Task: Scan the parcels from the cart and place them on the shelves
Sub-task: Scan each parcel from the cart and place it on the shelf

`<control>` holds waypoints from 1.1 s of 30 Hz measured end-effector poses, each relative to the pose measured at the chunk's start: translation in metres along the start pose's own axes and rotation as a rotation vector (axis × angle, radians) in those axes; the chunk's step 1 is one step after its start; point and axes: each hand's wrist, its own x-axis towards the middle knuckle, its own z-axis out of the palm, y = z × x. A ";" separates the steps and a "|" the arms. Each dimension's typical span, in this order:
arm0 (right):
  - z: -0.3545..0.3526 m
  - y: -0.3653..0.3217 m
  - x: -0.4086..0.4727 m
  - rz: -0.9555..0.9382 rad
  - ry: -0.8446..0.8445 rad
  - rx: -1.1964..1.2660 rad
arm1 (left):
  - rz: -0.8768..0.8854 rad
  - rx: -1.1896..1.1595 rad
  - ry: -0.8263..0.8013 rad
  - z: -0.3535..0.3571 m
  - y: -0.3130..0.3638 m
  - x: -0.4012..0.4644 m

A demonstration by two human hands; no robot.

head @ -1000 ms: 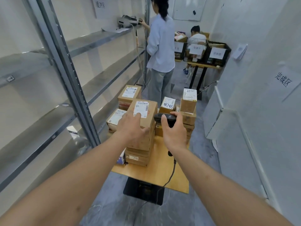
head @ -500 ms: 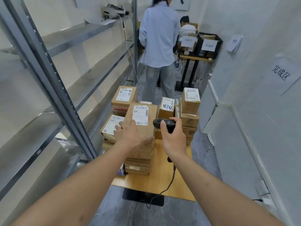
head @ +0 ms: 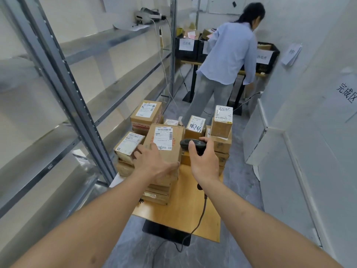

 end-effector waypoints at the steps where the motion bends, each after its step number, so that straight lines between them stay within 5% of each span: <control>1: -0.003 0.001 0.001 0.001 -0.002 0.009 | -0.009 0.004 -0.004 0.000 0.004 -0.005; 9: -0.007 0.005 0.001 -0.004 -0.060 0.055 | -0.113 -0.064 -0.035 0.010 0.015 -0.036; 22: 0.006 0.000 -0.001 0.005 -0.048 0.042 | -0.059 -0.624 -0.004 0.019 -0.047 -0.009; 33: 0.029 -0.007 -0.011 0.043 0.004 0.017 | -0.176 -0.986 -0.454 0.022 -0.071 0.004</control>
